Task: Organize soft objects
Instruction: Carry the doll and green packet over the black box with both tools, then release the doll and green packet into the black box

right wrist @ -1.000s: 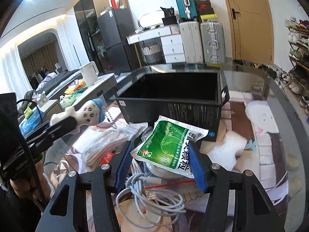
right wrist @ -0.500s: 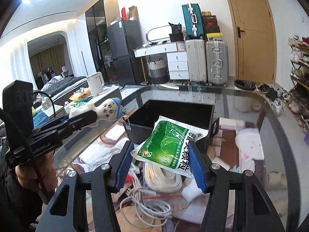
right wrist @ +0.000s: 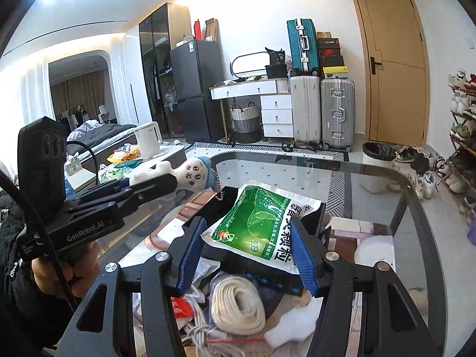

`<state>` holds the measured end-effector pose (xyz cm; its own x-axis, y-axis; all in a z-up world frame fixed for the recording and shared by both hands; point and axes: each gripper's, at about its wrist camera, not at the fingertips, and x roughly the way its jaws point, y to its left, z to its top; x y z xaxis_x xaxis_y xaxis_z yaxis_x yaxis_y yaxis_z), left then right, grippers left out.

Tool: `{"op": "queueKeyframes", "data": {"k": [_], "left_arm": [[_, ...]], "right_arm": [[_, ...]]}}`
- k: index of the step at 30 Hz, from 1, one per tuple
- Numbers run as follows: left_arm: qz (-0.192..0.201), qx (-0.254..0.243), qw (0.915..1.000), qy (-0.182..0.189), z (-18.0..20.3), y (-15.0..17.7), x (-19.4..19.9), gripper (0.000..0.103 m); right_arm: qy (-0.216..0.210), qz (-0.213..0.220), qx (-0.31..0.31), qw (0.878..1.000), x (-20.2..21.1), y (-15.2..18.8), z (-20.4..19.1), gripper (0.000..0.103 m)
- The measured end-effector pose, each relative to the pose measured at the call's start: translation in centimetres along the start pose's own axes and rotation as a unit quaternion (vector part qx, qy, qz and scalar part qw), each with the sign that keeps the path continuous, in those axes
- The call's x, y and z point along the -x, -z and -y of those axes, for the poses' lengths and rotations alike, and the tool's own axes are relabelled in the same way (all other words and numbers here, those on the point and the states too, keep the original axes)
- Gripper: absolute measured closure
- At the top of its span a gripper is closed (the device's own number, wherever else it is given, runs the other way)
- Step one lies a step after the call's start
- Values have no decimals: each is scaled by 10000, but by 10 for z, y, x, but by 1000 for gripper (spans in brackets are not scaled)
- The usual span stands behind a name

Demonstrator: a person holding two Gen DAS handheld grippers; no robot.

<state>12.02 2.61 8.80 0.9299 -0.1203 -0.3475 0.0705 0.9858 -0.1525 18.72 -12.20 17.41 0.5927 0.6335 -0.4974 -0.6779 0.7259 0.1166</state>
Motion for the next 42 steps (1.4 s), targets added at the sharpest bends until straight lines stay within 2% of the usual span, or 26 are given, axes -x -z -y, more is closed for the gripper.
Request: {"op": "queueKeyframes", "data": {"k": [12,20,42], "left_arm": [[-184,94,9997,-141,1,-8,-27,68],[-216,0,9995,-211,4,-8,-32,68],[-799,14,9966,-204,2,10,-86,67]], "right_arm": [[-105,142,-299,9994,-16,-26,36,46],[-117,12,-52,9999,-27,-39,53,46],[-371,-648,5,9972,-96,-10,46,46]]}}
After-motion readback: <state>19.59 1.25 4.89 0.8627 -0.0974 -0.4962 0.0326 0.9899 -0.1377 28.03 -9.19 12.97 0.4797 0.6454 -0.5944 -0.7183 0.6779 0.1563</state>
